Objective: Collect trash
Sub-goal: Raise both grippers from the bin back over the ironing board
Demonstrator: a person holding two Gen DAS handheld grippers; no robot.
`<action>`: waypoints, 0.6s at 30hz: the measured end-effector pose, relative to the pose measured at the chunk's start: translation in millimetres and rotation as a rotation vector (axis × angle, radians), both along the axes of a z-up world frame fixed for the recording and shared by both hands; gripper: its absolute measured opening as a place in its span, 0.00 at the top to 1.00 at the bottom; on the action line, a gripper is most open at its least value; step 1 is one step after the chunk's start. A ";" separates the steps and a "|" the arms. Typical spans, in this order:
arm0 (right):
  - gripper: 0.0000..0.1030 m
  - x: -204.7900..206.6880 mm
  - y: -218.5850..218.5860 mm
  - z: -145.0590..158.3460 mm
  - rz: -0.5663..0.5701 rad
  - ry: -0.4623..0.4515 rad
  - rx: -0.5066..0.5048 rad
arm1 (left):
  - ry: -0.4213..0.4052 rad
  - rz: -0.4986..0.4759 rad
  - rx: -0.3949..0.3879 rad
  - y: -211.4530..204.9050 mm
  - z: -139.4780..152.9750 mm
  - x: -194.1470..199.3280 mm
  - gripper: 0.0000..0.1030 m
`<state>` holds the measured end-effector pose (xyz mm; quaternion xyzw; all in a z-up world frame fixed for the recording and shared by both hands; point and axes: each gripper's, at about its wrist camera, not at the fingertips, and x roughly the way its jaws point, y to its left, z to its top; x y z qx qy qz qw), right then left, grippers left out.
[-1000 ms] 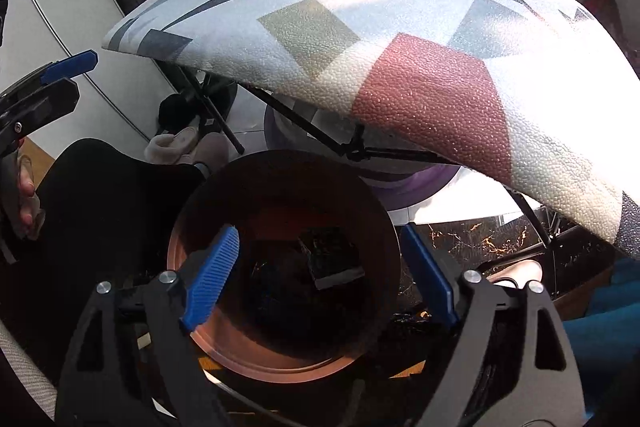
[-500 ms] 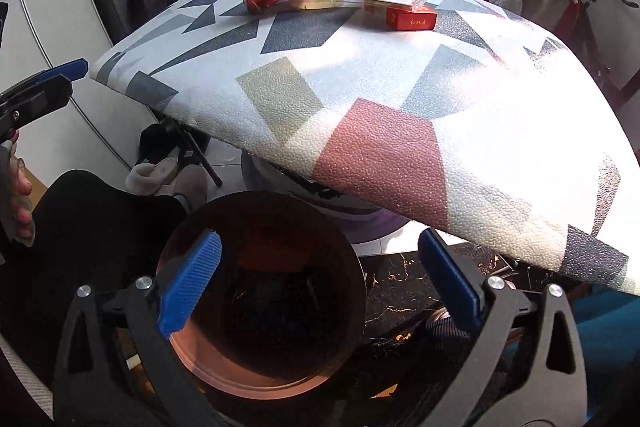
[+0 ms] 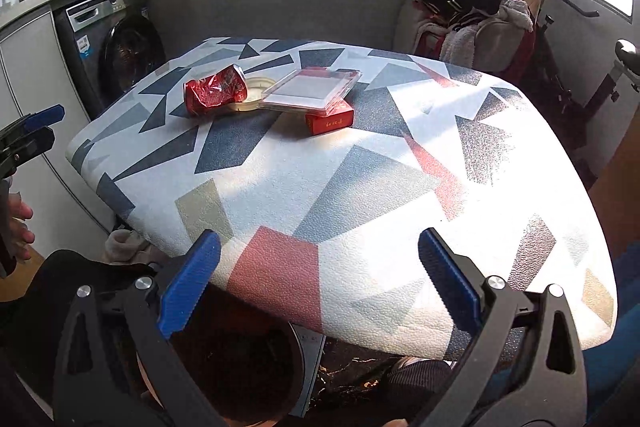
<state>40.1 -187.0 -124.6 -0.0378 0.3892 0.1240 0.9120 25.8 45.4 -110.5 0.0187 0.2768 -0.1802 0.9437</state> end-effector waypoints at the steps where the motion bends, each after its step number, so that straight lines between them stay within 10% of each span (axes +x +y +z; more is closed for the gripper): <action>1: 0.05 4.3 -1.6 1.9 0.001 0.009 -0.003 | 0.004 -0.006 -0.005 -0.2 1.9 3.6 0.06; 18: 0.06 52.7 -23.8 12.6 -0.078 -0.008 0.036 | 0.094 0.036 -0.025 15.0 -3.1 59.3 0.06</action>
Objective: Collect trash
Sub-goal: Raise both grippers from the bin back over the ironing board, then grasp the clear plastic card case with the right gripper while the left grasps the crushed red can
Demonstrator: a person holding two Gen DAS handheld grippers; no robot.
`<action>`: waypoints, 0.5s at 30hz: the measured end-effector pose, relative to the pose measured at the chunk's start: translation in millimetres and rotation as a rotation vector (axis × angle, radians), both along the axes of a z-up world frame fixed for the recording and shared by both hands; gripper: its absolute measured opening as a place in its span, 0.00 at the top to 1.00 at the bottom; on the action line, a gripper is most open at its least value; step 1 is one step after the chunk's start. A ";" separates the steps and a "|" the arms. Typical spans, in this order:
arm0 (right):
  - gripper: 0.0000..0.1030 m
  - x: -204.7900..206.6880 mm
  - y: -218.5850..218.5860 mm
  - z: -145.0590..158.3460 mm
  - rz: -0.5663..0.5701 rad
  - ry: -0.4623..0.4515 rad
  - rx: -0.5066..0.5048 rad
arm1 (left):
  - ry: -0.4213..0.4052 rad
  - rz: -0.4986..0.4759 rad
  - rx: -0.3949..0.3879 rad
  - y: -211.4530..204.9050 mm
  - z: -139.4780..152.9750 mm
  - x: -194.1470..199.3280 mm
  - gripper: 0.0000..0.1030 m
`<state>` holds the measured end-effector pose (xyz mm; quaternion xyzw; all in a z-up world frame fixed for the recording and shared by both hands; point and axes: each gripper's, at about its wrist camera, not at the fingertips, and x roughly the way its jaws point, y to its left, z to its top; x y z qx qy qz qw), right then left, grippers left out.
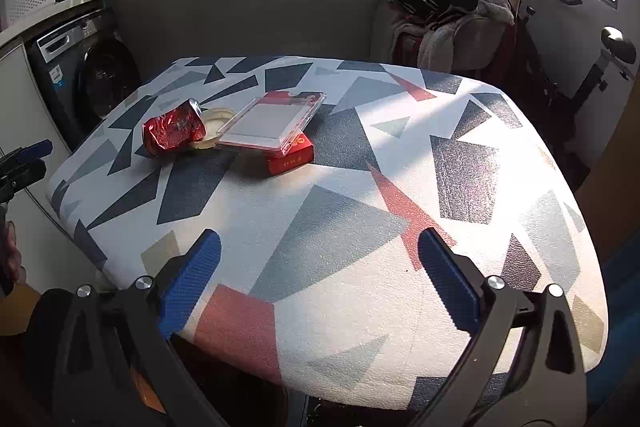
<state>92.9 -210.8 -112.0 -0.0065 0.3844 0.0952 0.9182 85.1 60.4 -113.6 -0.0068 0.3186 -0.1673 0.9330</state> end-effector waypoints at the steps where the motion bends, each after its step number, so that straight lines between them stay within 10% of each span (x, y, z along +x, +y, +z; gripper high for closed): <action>1: 0.06 5.9 -0.5 0.4 -0.001 0.001 0.011 | 0.012 0.002 -0.004 2.2 -2.0 3.6 0.06; 15: 0.08 134.1 34.8 -20.9 0.072 0.083 0.155 | 0.093 0.044 -0.056 15.9 -28.0 50.6 0.06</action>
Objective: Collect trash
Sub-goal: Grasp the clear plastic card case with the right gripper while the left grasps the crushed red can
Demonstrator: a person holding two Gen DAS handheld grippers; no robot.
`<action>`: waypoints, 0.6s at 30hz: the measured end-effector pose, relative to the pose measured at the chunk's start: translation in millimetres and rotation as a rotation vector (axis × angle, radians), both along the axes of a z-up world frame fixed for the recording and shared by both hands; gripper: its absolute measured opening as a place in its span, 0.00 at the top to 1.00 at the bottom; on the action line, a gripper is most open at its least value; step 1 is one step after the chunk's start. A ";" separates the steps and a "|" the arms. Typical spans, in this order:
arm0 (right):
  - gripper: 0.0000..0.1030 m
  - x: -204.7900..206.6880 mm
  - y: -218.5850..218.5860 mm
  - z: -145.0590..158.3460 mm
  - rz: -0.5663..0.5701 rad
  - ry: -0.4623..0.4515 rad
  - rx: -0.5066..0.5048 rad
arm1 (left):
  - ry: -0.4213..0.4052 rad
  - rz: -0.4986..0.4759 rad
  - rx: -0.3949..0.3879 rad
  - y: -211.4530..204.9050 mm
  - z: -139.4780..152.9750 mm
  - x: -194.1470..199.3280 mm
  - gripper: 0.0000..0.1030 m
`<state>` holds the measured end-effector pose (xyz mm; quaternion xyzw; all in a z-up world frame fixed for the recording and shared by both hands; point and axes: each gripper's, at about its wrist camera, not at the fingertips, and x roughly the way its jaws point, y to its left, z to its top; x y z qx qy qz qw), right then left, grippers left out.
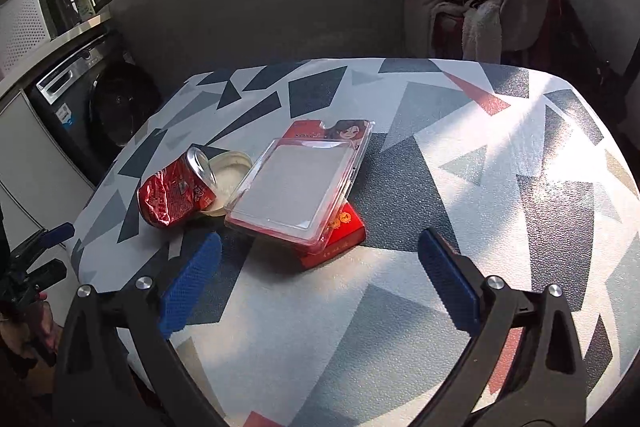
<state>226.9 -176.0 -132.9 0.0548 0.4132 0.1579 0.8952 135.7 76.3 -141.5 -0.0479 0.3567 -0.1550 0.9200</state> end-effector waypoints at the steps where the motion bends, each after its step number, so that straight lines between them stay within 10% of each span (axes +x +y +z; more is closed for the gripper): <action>1: 0.13 14.6 6.7 -5.1 0.016 0.007 -0.040 | 0.008 0.006 -0.010 1.1 -1.7 3.8 0.06; 10: 0.17 107.2 10.7 -51.3 -0.008 0.194 0.120 | 0.059 0.028 -0.082 10.0 -12.3 27.3 0.11; 14: 0.59 110.7 3.5 -57.5 0.004 0.234 0.239 | 0.087 0.032 -0.112 12.8 -17.2 35.3 0.13; 18: 0.76 94.6 -13.1 -35.3 -0.020 0.157 0.367 | 0.112 0.044 -0.125 11.6 -22.8 42.0 0.13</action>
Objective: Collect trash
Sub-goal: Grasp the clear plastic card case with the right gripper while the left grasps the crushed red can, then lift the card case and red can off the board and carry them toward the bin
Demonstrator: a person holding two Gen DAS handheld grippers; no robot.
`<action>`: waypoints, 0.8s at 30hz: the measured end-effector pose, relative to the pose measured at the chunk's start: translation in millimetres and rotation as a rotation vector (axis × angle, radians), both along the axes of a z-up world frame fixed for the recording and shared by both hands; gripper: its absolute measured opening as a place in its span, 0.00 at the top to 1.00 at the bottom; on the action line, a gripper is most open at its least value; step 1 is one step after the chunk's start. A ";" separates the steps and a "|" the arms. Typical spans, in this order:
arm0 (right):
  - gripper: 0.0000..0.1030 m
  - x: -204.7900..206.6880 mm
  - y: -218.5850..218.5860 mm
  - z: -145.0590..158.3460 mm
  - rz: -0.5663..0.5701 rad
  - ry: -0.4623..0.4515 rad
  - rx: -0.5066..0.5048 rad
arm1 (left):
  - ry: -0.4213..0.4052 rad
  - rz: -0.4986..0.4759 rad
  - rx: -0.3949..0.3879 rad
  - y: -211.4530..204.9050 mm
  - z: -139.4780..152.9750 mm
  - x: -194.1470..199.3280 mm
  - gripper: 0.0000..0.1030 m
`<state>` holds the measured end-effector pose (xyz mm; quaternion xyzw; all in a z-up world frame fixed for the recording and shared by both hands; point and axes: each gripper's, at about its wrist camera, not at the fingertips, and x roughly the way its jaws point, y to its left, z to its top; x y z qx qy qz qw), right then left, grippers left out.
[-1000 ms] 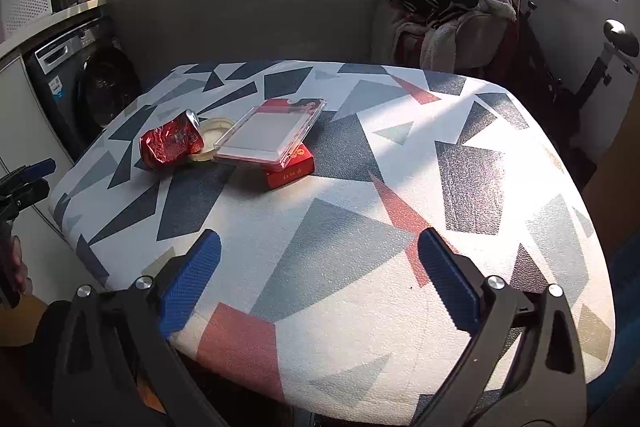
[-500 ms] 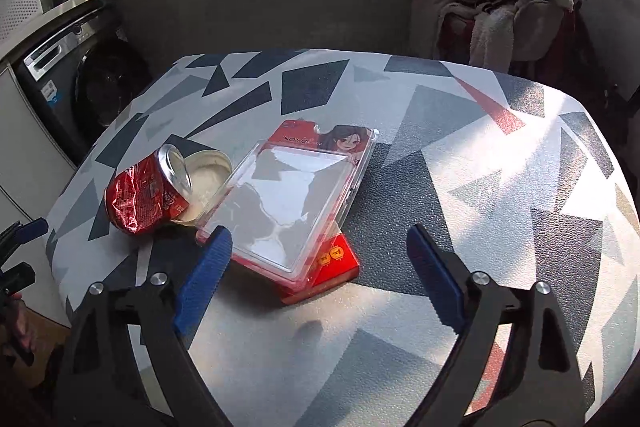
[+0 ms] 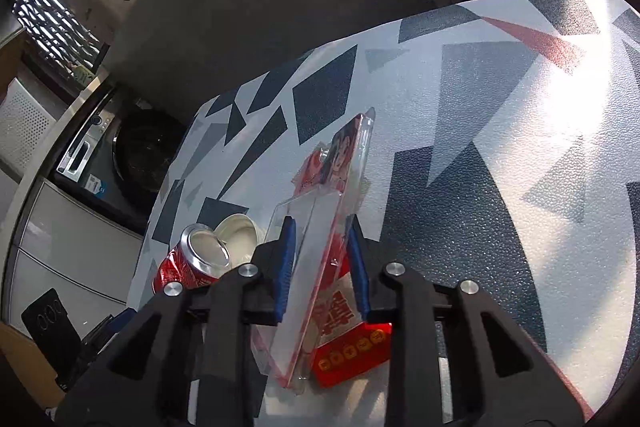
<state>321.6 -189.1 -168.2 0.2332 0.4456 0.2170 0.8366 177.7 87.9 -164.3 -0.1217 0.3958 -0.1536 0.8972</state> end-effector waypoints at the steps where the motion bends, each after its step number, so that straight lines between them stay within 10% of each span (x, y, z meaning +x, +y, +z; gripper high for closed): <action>1: 0.79 -5.6 -3.6 8.5 -0.010 -0.034 0.021 | 0.010 0.004 -0.016 -0.3 -1.5 1.6 0.13; 6: 0.79 -34.2 -23.1 48.8 -0.066 -0.163 0.068 | 0.064 0.038 -0.099 -1.2 -8.4 14.7 0.15; 14: 0.79 -78.2 -30.6 88.5 -0.132 -0.305 -0.138 | 0.188 0.246 -0.309 11.7 -22.0 58.7 0.30; 24: 0.79 -110.6 -32.5 85.1 -0.116 -0.301 -0.162 | 0.231 0.336 -0.108 -11.8 -29.9 93.3 0.45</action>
